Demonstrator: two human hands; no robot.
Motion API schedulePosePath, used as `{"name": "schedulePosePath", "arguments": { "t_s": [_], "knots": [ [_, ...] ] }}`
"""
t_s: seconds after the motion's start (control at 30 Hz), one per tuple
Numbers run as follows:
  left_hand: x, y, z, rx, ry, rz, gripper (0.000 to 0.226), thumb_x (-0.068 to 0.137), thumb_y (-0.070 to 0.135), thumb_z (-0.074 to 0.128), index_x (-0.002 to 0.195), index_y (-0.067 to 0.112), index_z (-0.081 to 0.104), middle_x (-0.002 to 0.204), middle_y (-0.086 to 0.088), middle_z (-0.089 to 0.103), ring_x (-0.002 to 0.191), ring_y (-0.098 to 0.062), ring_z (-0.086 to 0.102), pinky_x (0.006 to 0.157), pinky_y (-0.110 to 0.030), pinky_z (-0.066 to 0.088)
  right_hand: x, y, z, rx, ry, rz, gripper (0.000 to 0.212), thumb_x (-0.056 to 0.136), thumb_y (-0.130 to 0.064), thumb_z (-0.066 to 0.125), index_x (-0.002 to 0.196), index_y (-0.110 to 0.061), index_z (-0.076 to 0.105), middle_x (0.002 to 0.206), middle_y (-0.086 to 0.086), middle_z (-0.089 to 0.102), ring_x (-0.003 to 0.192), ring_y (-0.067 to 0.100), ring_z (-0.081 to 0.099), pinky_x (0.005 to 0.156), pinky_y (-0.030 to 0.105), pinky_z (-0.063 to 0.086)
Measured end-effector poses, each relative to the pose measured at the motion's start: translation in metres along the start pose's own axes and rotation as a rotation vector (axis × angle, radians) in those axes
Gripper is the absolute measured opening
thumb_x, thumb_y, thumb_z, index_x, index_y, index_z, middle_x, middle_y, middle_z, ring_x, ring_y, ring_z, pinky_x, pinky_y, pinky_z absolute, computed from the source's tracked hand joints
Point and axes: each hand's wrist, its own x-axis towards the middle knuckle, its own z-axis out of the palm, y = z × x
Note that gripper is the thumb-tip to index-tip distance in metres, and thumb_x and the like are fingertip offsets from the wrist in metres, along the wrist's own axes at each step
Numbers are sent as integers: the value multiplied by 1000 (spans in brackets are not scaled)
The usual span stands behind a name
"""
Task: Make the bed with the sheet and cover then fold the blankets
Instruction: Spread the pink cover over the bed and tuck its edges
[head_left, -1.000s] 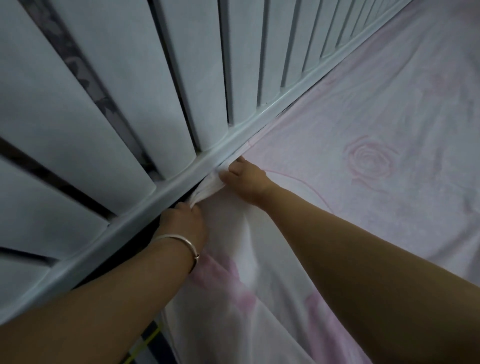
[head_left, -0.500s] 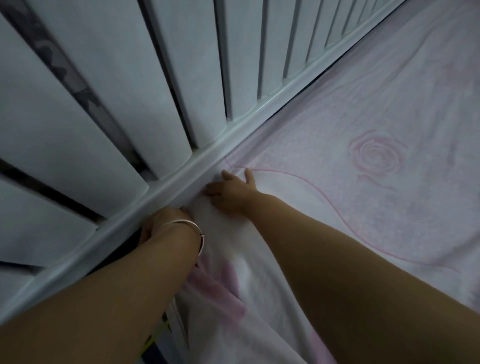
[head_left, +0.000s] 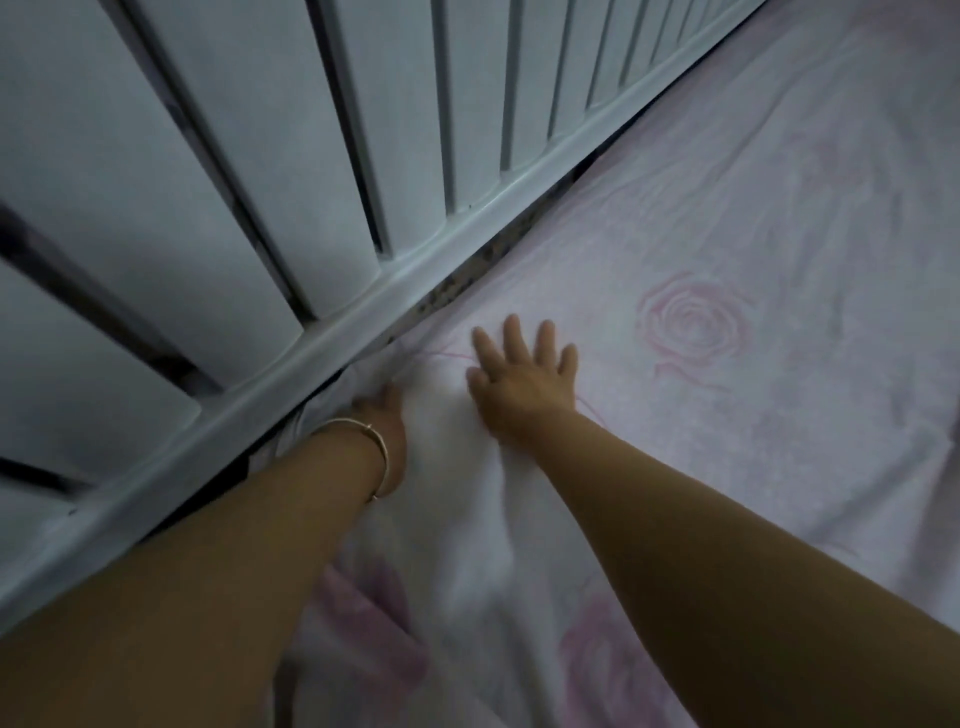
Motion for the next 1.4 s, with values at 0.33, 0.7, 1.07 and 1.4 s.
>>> {"name": "schedulePosePath", "arguments": {
  "t_s": [0.33,0.7,1.07,1.4],
  "knots": [
    [-33,-25,17,-70,240,-11,39,100,12,24,134,7,42,141,-18,42,131,-33,40,109,-40,32,-29,-64,28,-84,-75,-442,45,102,-32,27,146,-27,31,157,-8,20,146,22,9,115,43,13],
    [-175,-8,88,-1180,330,-457,79,78,27,73,138,-1,30,138,-18,44,125,-33,48,104,-37,41,-176,-35,9,274,-363,-289,41,101,-26,40,139,-15,47,145,4,45,134,20,40,108,21,24],
    [-264,23,122,-1760,121,-287,45,74,21,76,111,0,60,89,-10,67,74,-23,63,66,-29,55,-274,14,21,241,-641,-75,33,79,-46,68,76,-17,54,82,6,55,70,23,54,60,31,45],
    [-281,-63,116,-287,365,-325,50,87,6,47,136,7,33,137,-23,41,125,-39,43,104,-43,38,-294,-40,32,629,-658,32,16,96,-14,49,92,0,56,74,14,60,59,24,57,60,32,52]
  ]
}}
